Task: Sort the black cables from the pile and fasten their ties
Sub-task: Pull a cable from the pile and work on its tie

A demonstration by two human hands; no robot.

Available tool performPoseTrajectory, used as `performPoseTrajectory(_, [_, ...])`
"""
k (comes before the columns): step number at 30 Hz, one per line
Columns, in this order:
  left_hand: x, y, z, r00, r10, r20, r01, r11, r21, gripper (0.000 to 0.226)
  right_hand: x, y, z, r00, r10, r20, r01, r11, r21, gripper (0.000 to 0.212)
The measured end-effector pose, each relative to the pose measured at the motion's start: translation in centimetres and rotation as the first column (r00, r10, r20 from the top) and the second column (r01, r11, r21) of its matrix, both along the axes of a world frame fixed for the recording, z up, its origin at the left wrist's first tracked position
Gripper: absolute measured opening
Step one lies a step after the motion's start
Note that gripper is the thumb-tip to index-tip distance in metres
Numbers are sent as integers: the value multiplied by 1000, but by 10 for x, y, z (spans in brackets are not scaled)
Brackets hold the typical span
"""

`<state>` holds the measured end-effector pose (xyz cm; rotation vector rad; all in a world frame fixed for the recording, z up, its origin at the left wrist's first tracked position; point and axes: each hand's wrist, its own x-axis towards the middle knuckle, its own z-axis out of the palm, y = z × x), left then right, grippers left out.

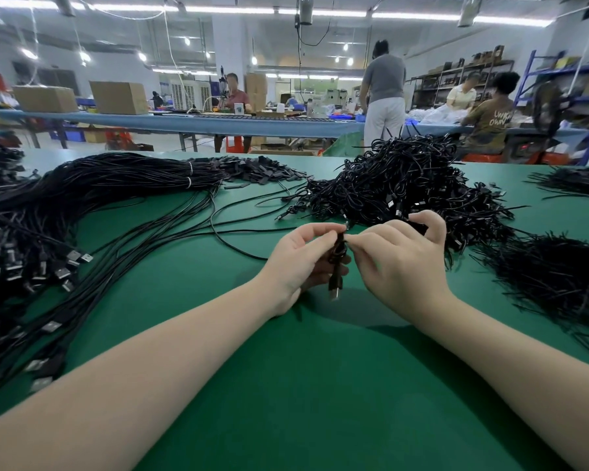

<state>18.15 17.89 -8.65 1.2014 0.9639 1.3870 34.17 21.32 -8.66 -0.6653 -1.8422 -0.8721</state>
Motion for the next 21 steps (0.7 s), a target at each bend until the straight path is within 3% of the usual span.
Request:
performPoseTrajectory(4, [1,4,-6,989,44,-139,-27,993,116,36,0,0,-3,993,28,-117,-47,984,-170,9])
performPoseTrajectory(6, [-1,4,-8,974,106,-200,-72,983,170,33,-2,0,-4,992,27,-123,-52,978,-201,9])
performPoseTrajectory(10, [-2,7,-12,982,114,-151,-80,974,212,14,-2,0,0,991,8,-132,-37,976,-213,15])
performPoseTrajectory(13, [1,9,-12,962,169,-213,-126,972,200,7,-1,0,1,997,-22,-78,12,992,-126,14])
performPoseTrajectory(15, [1,9,-10,949,164,-271,-133,983,128,19,0,-1,3,998,-36,-41,35,998,-45,14])
performPoseTrajectory(21, [-4,5,3,974,-89,-209,77,995,-64,28,4,-2,10,983,-96,159,61,976,211,12])
